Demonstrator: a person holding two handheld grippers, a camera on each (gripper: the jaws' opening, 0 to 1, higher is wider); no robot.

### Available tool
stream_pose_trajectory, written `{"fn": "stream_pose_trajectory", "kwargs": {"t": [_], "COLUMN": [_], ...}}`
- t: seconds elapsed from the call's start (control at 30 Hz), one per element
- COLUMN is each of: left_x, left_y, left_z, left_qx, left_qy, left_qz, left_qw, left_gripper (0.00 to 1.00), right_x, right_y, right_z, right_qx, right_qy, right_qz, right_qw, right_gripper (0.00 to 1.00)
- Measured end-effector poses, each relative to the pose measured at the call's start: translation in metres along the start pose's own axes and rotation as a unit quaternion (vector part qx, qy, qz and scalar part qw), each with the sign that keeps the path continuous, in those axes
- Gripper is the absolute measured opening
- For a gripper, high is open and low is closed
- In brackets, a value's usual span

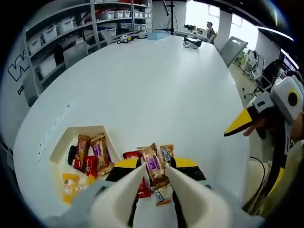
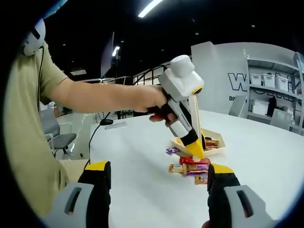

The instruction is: Place the target food into the container with the food tongs after gripping and lifting it, then release it inside without dropping or visibly crushing the food.

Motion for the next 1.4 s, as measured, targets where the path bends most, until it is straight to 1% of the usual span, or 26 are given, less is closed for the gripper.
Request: {"fn": "stream_pose_trajectory", "kwargs": {"t": [0.47, 1.07, 1.4], "left_x": [0.0006, 0.0006, -0.0019], "left_y": [0.0007, 0.0049, 0.0049], "left_z": [-0.0025, -0.005, -0.0061], "left_qx": [-0.003, -0.004, -0.003], "left_qy": [-0.004, -0.004, -0.006], "left_qz": [-0.001, 0.005, 0.008], "left_qw": [1.0, 1.0, 0.9999], "left_gripper": [0.24, 0.24, 0.24], "right_x": [0.0009, 0.0009, 0.0001], "right_y": [0.0003, -0.0011, -0.0009], "right_z": [0.0006, 0.0001, 0.0008], "right_qx": [0.001, 0.0, 0.002], "right_qy": [0.0, 0.001, 0.001], "right_qz": [-0.002, -0.003, -0.002], "right_qw": [1.0, 1.0, 1.0], "right_gripper": [0.83, 0.83, 0.83]}}
Point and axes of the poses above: the point that each gripper's makers call its tool centre point, and the gripper's own axes: y roughly forward along the fingers, z roughly to its left, x roughly out of its top, the point moved 10 cm from there along -y, roughly backward along the fingers, and after that the axes turned 3 degrees about y, right-handed, at the moved point
